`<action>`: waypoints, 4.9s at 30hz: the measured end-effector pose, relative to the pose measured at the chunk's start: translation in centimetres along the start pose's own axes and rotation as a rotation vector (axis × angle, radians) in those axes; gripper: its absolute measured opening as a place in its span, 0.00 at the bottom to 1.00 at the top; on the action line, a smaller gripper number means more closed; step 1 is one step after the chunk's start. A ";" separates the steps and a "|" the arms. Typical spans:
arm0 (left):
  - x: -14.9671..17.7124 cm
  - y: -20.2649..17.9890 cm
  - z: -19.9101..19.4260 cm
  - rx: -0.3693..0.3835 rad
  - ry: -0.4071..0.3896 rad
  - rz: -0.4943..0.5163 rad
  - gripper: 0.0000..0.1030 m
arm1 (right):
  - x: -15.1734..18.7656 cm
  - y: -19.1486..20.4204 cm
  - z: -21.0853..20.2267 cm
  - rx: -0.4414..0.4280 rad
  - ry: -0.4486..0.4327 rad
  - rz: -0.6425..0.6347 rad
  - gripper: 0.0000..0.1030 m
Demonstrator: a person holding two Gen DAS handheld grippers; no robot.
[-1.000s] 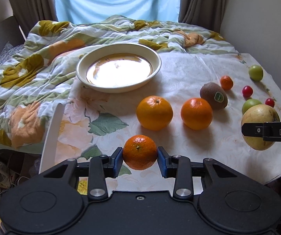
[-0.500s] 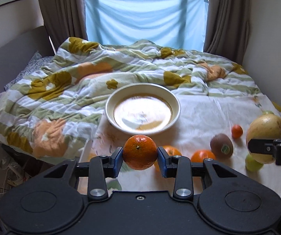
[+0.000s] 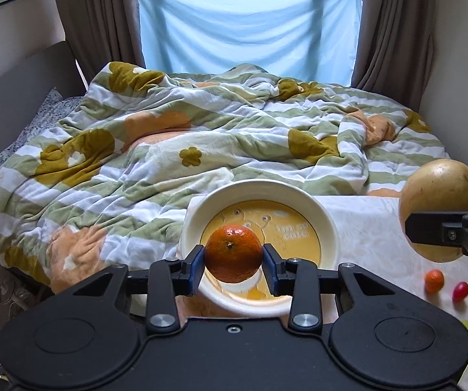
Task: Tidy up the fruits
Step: 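Carry the mandarin into the duck bowl and open the left tool, then lower the yellow pear into the duck bowl and open the right tool, then grasp the large orange with the left tool while the right tool grasps the green pomelo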
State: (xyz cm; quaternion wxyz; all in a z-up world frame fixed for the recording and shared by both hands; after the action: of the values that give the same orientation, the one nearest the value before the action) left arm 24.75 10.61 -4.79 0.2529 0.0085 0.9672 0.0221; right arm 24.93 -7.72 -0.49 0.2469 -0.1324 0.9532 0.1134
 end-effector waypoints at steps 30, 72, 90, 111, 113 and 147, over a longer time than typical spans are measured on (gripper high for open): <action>-7.2 -0.5 14.0 -0.015 0.083 0.195 0.99 | -10.1 -3.2 13.3 0.021 0.124 0.111 0.88; -1.1 5.7 6.7 -0.012 0.080 0.025 0.99 | -9.5 3.9 18.8 0.083 0.158 -0.074 1.00; 2.0 5.9 -1.6 -0.090 -0.034 -0.044 0.99 | -5.6 2.3 7.8 0.054 0.033 0.039 1.00; 12.8 -3.2 -9.8 -0.170 -0.081 -0.086 0.99 | 10.2 -7.1 -5.7 0.075 -0.036 0.105 1.00; 13.4 -4.5 -9.6 -0.163 -0.078 -0.077 0.99 | 11.4 -8.3 -5.9 0.078 -0.033 0.116 1.00; 12.4 -15.5 4.8 0.074 0.083 -0.003 0.88 | 20.0 -14.0 5.5 0.006 0.053 0.025 0.88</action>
State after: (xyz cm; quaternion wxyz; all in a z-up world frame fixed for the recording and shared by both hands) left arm 16.19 -4.30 -15.78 0.2121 0.0154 0.9770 -0.0139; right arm 14.81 -23.30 -17.32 0.2207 -0.1228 0.9613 0.1101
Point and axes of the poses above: each gripper's, at about its wrist camera, not at the fingertips, and z roughly the way its jaws point, y to its left, x to its underside, the point moved 5 cm from there along z, roughly the way its jaws point, and after that the axes turned 13 degrees about y, right-handed, at the moved point
